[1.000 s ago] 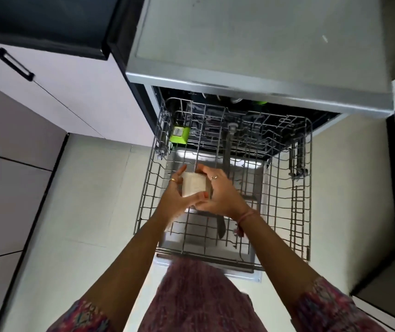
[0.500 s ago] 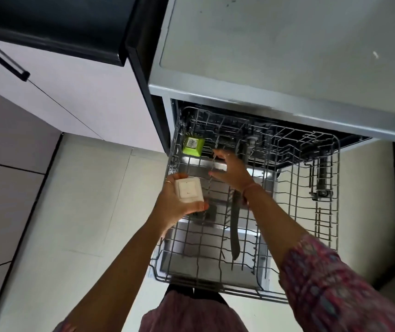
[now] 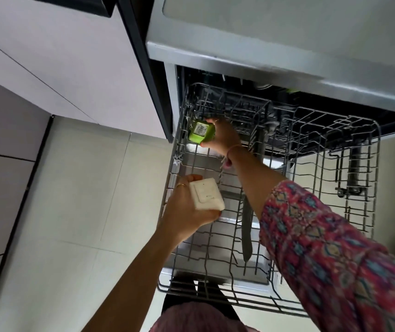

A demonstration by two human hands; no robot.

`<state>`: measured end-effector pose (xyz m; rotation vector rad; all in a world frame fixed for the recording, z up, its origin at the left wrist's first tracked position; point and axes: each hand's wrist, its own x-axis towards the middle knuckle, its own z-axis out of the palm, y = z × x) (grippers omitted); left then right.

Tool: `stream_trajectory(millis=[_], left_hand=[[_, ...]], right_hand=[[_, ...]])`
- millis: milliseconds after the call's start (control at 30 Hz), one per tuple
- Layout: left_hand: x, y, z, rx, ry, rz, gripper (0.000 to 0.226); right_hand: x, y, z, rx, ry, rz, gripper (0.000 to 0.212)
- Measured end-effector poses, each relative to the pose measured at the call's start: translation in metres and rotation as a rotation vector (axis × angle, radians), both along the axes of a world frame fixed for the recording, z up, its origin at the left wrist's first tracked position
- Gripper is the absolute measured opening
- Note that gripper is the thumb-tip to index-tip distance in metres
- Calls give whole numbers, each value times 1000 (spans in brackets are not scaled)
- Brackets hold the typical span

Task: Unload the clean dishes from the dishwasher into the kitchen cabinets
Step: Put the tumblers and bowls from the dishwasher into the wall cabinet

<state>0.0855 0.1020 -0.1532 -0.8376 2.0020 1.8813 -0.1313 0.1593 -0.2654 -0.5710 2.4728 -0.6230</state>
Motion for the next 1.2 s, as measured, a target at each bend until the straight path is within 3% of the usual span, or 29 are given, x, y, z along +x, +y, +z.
stream_trajectory(millis=[233,667,967,1200], left_hand=[[11,12,28,5,25,38,78],[67,14,148,-105,178,72,71],[126,-62,217,-193,303,69,70],[178,-187,268,-257,407,45,70]], right_hand=[[23,32,49,-254,8,-201,71],[103,94,199,-558,79,-42,74],[161,41,299,-719,237,50,65],[213,-71,357,-779,353,67,63]])
